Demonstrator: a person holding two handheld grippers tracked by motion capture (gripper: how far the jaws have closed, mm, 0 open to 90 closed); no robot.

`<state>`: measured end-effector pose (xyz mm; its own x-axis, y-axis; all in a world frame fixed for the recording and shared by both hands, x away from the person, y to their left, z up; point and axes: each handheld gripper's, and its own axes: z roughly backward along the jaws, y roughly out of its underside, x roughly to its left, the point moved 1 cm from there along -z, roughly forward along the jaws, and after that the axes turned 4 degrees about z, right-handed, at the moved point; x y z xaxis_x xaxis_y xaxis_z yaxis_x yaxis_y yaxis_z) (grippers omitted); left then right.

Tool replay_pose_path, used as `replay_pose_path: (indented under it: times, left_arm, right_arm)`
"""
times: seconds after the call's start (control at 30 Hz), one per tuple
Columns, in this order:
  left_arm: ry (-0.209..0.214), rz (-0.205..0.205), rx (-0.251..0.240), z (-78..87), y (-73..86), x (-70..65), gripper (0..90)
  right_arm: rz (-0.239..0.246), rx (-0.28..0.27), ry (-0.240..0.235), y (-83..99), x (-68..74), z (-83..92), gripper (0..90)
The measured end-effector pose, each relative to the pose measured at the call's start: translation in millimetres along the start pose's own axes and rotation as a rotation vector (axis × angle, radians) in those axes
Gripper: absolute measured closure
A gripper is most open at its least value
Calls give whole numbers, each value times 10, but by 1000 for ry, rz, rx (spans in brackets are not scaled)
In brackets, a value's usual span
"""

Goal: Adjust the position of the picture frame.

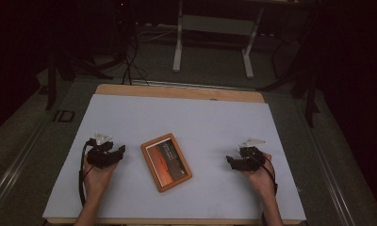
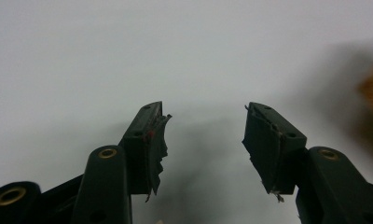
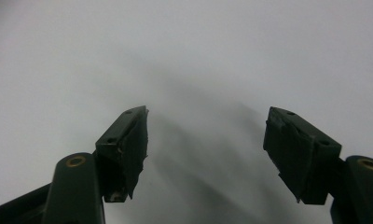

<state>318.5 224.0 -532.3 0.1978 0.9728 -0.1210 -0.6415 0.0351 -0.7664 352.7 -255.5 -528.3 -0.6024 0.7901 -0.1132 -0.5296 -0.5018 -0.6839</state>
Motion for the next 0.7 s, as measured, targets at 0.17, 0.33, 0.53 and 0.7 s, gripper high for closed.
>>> replay_pose_path:
  times: [0.17, 0.33, 0.53, 0.7]
  left_arm:
    - [71, -1, -18, 21, -14, -30, 490]
    - [106, -12, -29, 35, -15, -46, 492]
    - [119, -33, -37, 39, -18, -75, 512]
    - [128, -47, -43, 53, -18, -98, 522]
  right_arm:
    - [5, -8, -14, -38, 40, 20, 308]
    - [18, -5, -19, -71, 87, 17, 312]
    - [31, -5, -24, -88, 113, 13, 314]
    - [41, -5, -32, -95, 134, 15, 330]
